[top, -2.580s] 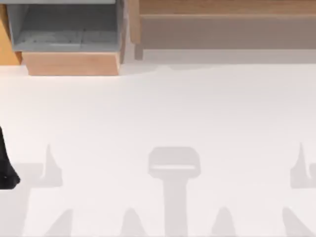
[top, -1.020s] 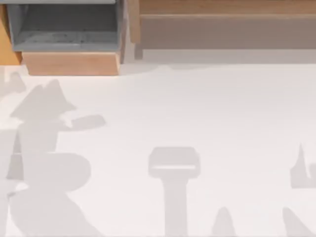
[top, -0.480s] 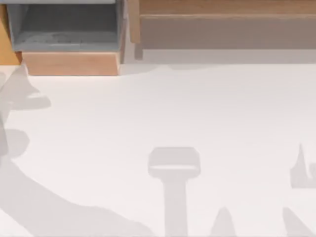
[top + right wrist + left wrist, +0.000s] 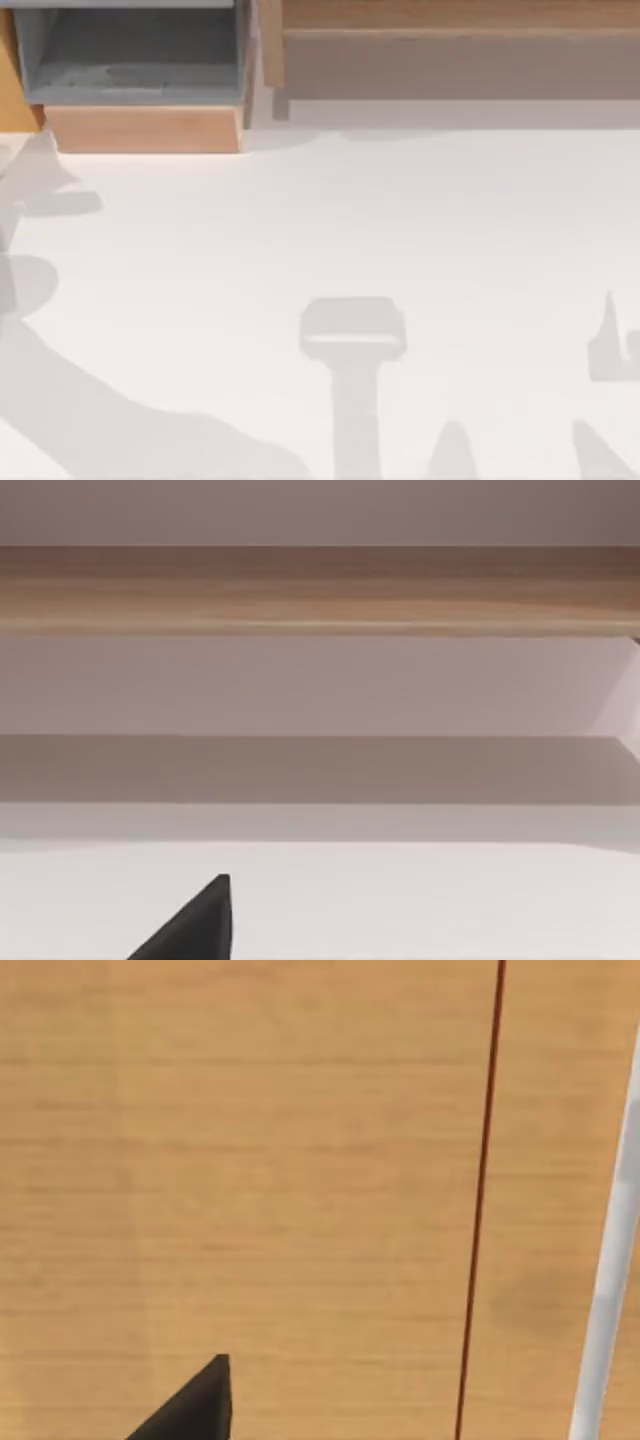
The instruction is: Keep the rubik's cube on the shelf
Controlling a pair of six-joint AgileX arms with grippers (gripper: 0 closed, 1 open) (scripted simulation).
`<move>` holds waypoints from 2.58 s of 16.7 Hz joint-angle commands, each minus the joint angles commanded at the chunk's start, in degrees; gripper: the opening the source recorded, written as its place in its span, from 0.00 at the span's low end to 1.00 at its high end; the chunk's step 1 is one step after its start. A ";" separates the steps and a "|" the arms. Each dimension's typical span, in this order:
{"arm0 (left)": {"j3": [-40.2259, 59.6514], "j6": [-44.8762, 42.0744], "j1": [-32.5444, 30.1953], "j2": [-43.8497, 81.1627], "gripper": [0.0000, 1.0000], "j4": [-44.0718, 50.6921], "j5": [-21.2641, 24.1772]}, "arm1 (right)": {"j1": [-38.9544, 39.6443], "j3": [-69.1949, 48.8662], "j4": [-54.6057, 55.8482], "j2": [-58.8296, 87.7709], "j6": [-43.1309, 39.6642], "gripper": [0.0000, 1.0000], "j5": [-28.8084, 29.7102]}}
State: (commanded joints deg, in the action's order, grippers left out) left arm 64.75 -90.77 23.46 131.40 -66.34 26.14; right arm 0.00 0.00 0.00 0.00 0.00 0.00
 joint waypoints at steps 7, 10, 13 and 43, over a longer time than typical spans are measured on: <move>4.84 0.03 -0.91 2.35 1.00 2.47 -0.90 | 0.00 0.00 0.00 0.00 0.00 1.00 0.00; 4.84 0.03 -0.91 2.35 0.85 2.47 -0.90 | 0.00 0.00 0.00 0.00 0.00 1.00 0.00; 4.84 0.03 -0.91 2.35 0.62 2.47 -0.90 | 0.00 0.00 0.00 0.00 0.00 1.00 0.00; -11.12 0.13 3.35 -4.43 0.00 -5.49 3.08 | 0.00 0.00 0.00 0.00 0.00 1.00 0.00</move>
State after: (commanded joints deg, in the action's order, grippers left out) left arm 53.62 -90.64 26.81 126.97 -71.82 29.21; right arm 0.00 0.00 0.00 0.00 0.00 0.00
